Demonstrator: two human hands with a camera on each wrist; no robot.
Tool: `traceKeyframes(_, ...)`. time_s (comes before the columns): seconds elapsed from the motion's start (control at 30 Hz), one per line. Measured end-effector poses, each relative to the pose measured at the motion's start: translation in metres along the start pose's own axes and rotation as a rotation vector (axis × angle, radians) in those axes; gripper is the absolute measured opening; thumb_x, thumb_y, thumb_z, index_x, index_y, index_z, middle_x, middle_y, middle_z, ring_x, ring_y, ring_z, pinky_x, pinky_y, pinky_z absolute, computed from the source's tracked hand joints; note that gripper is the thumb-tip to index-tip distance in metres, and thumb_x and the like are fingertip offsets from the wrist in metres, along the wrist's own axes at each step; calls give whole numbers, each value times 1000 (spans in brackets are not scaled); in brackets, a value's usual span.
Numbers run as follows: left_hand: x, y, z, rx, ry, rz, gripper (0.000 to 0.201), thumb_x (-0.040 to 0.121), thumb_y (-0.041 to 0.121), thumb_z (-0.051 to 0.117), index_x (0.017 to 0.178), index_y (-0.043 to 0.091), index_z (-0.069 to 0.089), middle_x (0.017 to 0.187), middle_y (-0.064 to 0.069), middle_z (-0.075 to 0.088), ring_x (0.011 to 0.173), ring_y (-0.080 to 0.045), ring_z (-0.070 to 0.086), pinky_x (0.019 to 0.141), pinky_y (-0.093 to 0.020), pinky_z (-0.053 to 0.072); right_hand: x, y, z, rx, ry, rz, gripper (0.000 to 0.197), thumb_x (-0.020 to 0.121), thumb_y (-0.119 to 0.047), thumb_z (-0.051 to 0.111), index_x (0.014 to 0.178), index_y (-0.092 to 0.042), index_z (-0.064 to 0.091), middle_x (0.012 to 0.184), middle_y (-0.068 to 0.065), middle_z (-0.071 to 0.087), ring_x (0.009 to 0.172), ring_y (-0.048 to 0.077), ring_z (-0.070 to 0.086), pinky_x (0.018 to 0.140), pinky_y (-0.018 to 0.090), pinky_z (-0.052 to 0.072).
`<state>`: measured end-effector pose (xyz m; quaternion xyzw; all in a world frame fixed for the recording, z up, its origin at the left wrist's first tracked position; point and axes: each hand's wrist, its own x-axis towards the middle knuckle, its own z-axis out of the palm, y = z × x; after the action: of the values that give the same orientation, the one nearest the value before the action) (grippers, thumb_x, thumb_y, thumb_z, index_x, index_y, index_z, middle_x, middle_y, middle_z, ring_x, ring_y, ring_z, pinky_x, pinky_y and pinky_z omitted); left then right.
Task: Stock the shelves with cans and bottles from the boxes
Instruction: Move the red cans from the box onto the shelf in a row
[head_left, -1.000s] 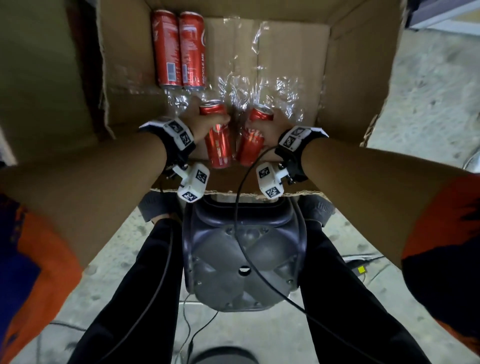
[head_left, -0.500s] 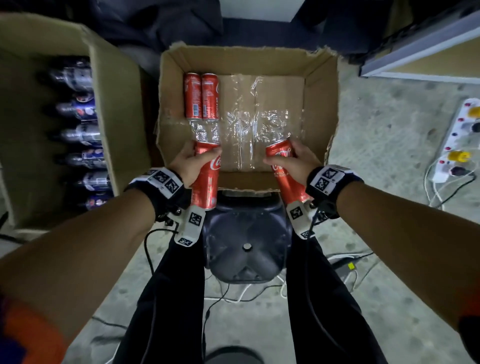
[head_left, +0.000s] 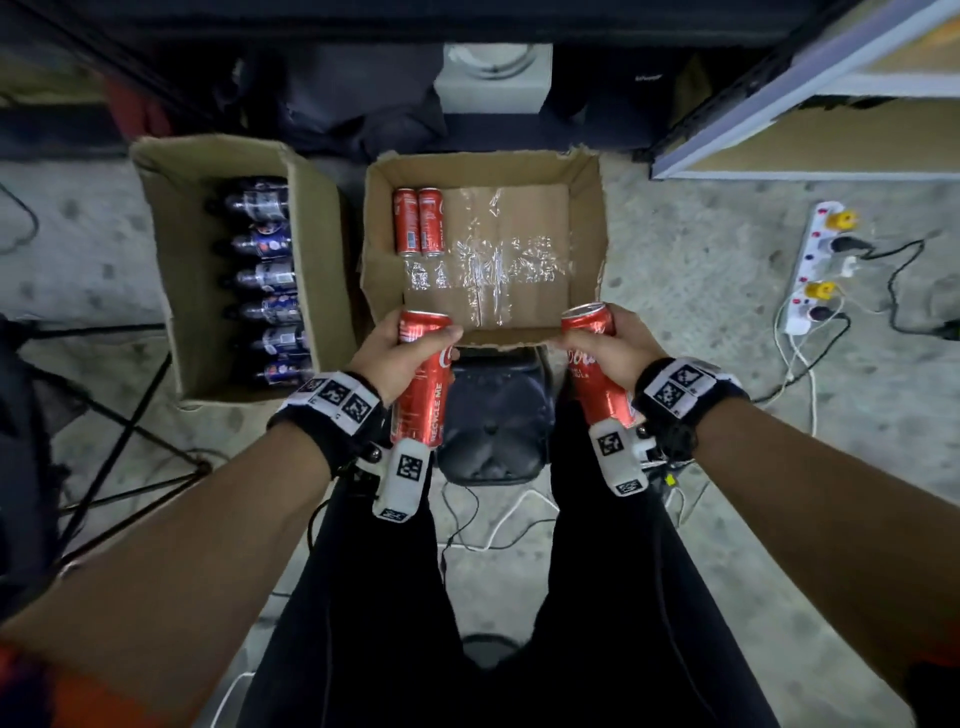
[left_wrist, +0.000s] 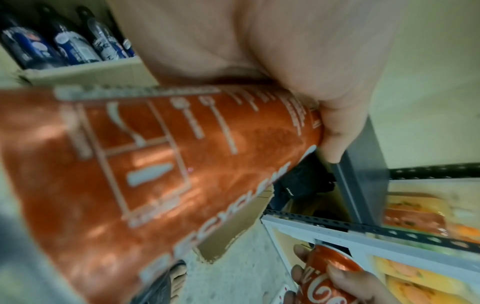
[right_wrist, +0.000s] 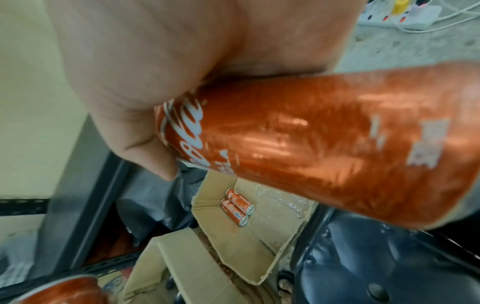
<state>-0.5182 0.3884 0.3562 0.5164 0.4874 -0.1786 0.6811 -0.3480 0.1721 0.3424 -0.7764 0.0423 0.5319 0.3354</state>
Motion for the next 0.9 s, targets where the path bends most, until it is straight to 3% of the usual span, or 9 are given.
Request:
traceKeyframes(0.07, -31, 16, 2, 47, 7, 40, 53, 72, 38, 88, 114, 18, 61, 97, -12, 76, 82, -31, 73, 77, -42, 59, -33, -14, -11, -11, 3, -30, 35, 80, -25, 82, 110, -18, 66, 93, 1, 73, 84, 20, 70, 69, 28, 51)
traceKeyframes(0.17, -71, 48, 0, 106, 54, 92, 52, 72, 41, 87, 114, 20, 63, 93, -4, 76, 82, -24, 75, 79, -38, 58, -78, -39, -27, -25, 23, -93, 42, 76, -26, 87, 111, -17, 67, 95, 1, 75, 84, 19, 71, 73, 29, 54)
traceKeyframes(0.3, -125, 96, -2, 106, 50, 141, 48, 69, 41, 87, 108, 23, 66, 94, -8, 77, 87, -32, 74, 92, -54, 56, -133, -79, -46, -36, 11, -151, 49, 71, -25, 90, 113, -19, 66, 95, 2, 74, 84, 21, 72, 74, 31, 56)
traceKeyframes(0.4, -160, 129, -3, 72, 73, 228, 48, 70, 36, 88, 108, 20, 65, 94, -9, 77, 88, -33, 74, 89, -52, 58, -171, -111, -57, -23, 29, -218, 36, 75, -17, 85, 106, -19, 67, 96, 6, 74, 83, 19, 71, 70, 29, 54)
traceKeyframes(0.47, -180, 150, -4, 46, 94, 285, 56, 60, 38, 90, 107, 20, 65, 87, -3, 77, 82, -27, 74, 84, -46, 59, -194, -131, -65, -8, 49, -276, 31, 77, -14, 83, 101, -24, 65, 95, 5, 73, 81, 17, 69, 67, 26, 50)
traceKeyframes(0.57, -205, 178, -10, 32, 116, 380, 48, 53, 30, 88, 97, 29, 69, 81, 4, 75, 77, -18, 71, 80, -40, 57, -224, -161, -73, 29, 55, -366, 31, 79, -8, 79, 95, -29, 62, 93, 3, 71, 80, 15, 67, 68, 25, 51)
traceKeyframes(0.67, -226, 204, -19, 18, 138, 485, 40, 52, 28, 88, 89, 32, 72, 88, -5, 74, 86, -33, 71, 91, -56, 56, -247, -193, -74, 36, 86, -505, 31, 76, -4, 80, 94, -25, 66, 86, 2, 71, 71, 9, 67, 65, 21, 54)
traceKeyframes(0.77, -246, 230, -27, -2, 143, 607, 36, 60, 21, 87, 91, 25, 70, 92, -16, 71, 91, -48, 68, 92, -61, 54, -263, -229, -74, 27, 123, -651, 28, 69, -5, 83, 88, -19, 68, 82, 7, 72, 75, 18, 71, 72, 32, 58)
traceKeyframes(0.9, -275, 269, -38, -54, 124, 760, 34, 63, 14, 82, 92, 15, 64, 82, -11, 68, 75, -33, 69, 79, -45, 57, -283, -275, -74, 60, 162, -823, 28, 63, -12, 83, 85, -17, 68, 83, 12, 72, 81, 35, 71, 80, 53, 59)
